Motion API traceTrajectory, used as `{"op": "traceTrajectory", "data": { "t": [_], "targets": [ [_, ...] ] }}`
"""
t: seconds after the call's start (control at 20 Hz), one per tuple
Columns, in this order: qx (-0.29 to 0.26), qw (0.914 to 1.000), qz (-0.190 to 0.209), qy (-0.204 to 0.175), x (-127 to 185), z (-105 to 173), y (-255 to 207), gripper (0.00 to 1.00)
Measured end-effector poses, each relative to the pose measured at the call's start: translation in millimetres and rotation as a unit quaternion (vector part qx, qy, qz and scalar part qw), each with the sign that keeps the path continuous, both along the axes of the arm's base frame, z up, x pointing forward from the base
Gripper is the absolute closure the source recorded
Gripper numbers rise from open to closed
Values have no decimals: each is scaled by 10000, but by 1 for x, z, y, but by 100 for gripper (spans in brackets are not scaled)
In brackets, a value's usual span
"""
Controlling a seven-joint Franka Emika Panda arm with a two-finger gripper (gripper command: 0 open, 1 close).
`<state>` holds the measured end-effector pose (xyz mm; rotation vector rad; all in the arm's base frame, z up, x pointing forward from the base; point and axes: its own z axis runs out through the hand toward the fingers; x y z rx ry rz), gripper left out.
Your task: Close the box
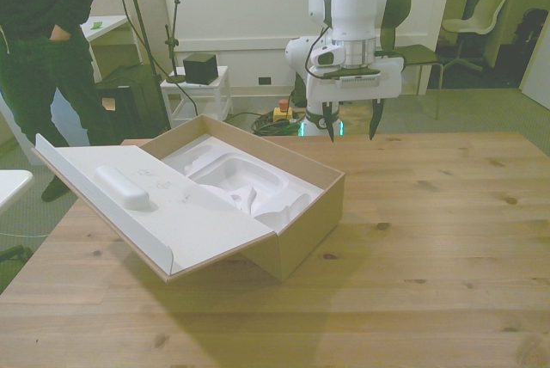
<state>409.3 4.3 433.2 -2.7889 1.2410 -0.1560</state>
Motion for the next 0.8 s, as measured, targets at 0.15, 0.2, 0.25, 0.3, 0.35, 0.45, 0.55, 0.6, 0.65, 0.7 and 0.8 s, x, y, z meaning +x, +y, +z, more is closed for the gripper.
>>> {"op": "traceTrajectory", "data": {
  "t": [0.15,0.2,0.25,0.3,0.35,0.45,0.55,0.6,0.65,0.7,0.8],
  "targets": [
    [6,10000,-12,-7,0,1,-1,0],
    [15,10000,-31,-49,-1,5,-3,0],
    [30,9999,-56,-113,-1,12,-7,0],
    [56,9998,-90,-185,-3,22,-13,0],
    [90,9995,-127,-264,-4,35,-20,0],
    [159,9983,-244,-496,-6,67,-41,0],
    [207,9955,-453,-809,-5,101,-70,0],
    [220,9935,-573,-961,-4,116,-86,0],
    [221,9913,-693,-1098,-1,130,-103,0],
    [218,9891,-811,-1209,3,142,-120,0],
    [211,9846,-1051,-1381,13,161,-154,0]
  ]
}}
